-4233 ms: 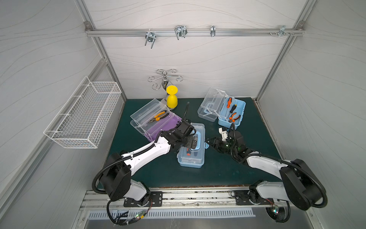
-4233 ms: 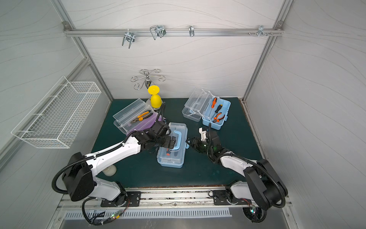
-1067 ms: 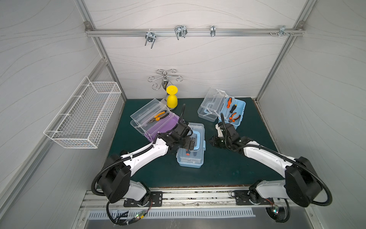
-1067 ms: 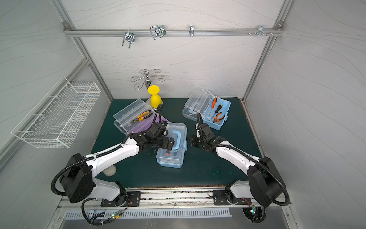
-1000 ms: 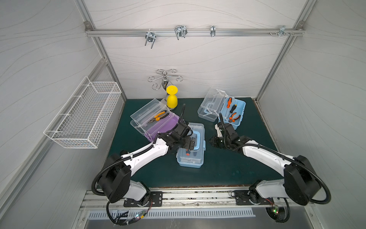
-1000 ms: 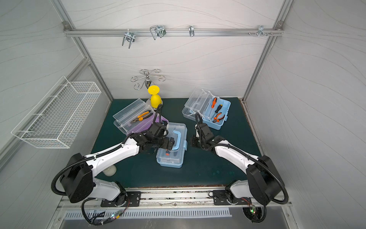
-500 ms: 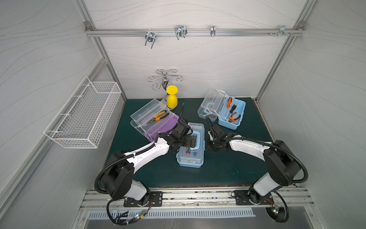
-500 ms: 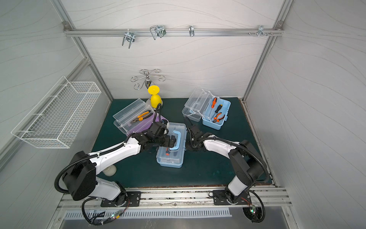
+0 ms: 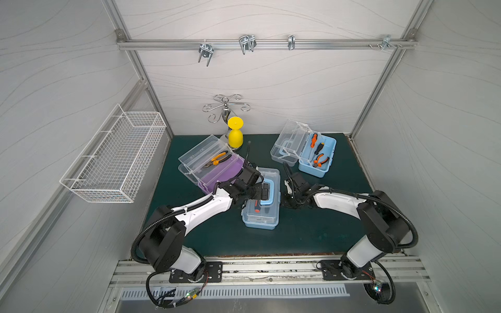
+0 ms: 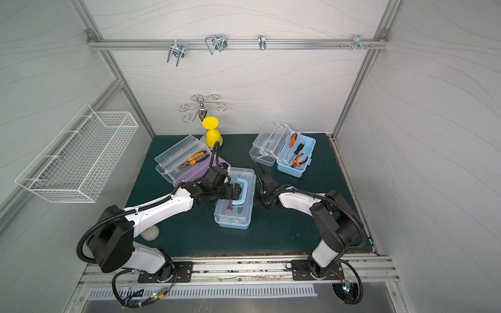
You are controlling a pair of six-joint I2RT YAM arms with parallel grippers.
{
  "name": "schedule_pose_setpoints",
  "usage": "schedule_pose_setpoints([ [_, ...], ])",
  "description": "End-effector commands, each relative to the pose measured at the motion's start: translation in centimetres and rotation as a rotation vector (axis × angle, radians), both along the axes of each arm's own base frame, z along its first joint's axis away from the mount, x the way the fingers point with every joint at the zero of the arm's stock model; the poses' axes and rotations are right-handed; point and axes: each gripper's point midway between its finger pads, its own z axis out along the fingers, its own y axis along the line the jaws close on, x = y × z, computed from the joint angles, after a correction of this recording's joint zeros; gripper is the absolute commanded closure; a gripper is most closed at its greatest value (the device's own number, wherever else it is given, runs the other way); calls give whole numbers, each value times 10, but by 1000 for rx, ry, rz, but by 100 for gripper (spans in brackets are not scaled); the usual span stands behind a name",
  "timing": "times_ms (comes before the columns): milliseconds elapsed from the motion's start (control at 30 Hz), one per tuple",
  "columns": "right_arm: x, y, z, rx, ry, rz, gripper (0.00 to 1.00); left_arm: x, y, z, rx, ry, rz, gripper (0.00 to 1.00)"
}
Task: Close toolboxes
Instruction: Fasten the toolbox latch on the toolbox, then move the toolbox to the center of the board.
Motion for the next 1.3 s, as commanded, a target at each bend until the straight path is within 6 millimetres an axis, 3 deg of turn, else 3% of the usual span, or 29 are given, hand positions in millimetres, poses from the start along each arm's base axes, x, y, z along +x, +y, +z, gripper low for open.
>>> schedule_pose_setpoints([
  [0,15,9,44,49,-119,21,63,-23,-14,-23,2,95,-94,1],
  [167,18,-34,66,-27,-159,-44,48,-20,-19,-18,-12,92,-104,1],
  [267,16,-47,85,-19,-191,-55,36,-20,-25,-17,-24,94,-115,1],
  [433,6,-37,111,62,-208,9,17,-21,-41,-13,-40,94,-154,1],
  [600,-2,-31,118,49,-207,50,9,-17,-42,-2,-25,67,-157,1],
  [967,-8,-13,135,-58,-289,149,10,-3,8,68,64,-136,-33,1],
  [1100,-10,7,142,11,-307,197,18,-4,31,86,73,-196,31,1],
  [1167,-11,19,145,40,-317,224,28,-6,46,90,75,-207,75,1],
  [1267,-10,36,141,63,-293,263,31,-9,64,90,67,-207,124,1],
])
